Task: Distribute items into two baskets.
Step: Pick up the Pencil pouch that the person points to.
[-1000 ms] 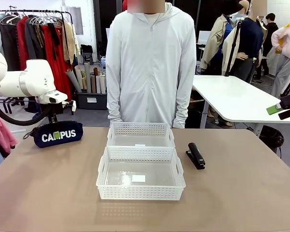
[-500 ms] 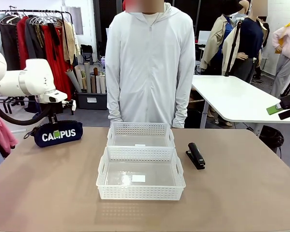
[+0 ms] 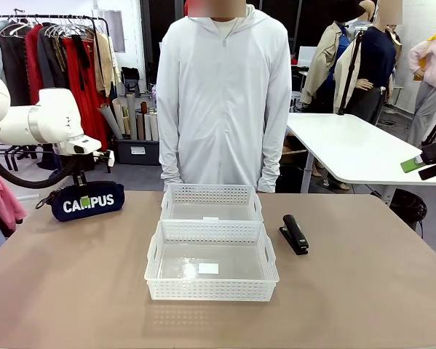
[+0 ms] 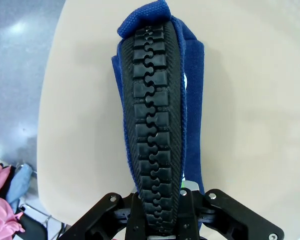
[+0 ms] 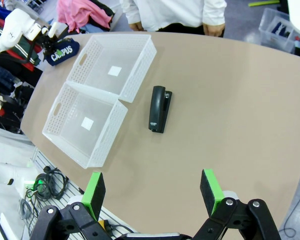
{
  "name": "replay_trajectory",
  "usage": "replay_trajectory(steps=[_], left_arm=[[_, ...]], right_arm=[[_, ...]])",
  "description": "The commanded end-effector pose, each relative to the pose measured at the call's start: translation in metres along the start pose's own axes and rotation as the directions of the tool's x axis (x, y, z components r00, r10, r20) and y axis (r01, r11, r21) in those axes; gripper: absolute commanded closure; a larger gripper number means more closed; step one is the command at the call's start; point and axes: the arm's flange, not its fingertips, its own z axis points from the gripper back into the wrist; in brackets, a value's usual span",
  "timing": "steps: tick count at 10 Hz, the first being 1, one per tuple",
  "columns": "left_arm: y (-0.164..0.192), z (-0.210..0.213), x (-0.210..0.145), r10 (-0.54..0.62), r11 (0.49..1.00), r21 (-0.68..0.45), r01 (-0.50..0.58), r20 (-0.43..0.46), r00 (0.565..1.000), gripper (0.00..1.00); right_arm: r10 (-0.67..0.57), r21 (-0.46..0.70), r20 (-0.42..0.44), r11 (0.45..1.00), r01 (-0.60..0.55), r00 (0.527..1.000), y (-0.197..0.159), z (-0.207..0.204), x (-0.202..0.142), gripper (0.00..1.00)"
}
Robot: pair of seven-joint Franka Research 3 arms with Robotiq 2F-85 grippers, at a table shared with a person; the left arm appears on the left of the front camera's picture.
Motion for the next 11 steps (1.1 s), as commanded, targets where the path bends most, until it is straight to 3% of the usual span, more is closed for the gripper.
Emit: replay_trajectory(steps=[1,5,8,11], left_arm=[[0.0,0.0,0.0,0.0,1.0,0.0,0.0,0.0,1.0,1.0],[-0.074,0.086,-0.02,-0.045,0.997,0.067,0.047,-0.041,0.998,1.0],[-0.146,0.135,-0.053,-0.065,0.988,0.136,0.066,-0.018,0.998,1.0],[-0.189,0.182,-0.078,-0.098,0.977,0.196,0.089,0.038,0.994,1.0]], right_arm=[[0.002,0.007,0.005,1.0,-0.002,1.0,0.001,0.0,0.0,0.0],[0.002,0.007,0.005,1.0,-0.002,1.0,0.001,0.0,0.0,0.0],[0.002,0.007,0.005,1.0,-0.002,1.0,0.001,0.0,0.0,0.0],[0.002,0.007,0.005,1.0,-0.002,1.0,0.001,0.0,0.0,0.0]])
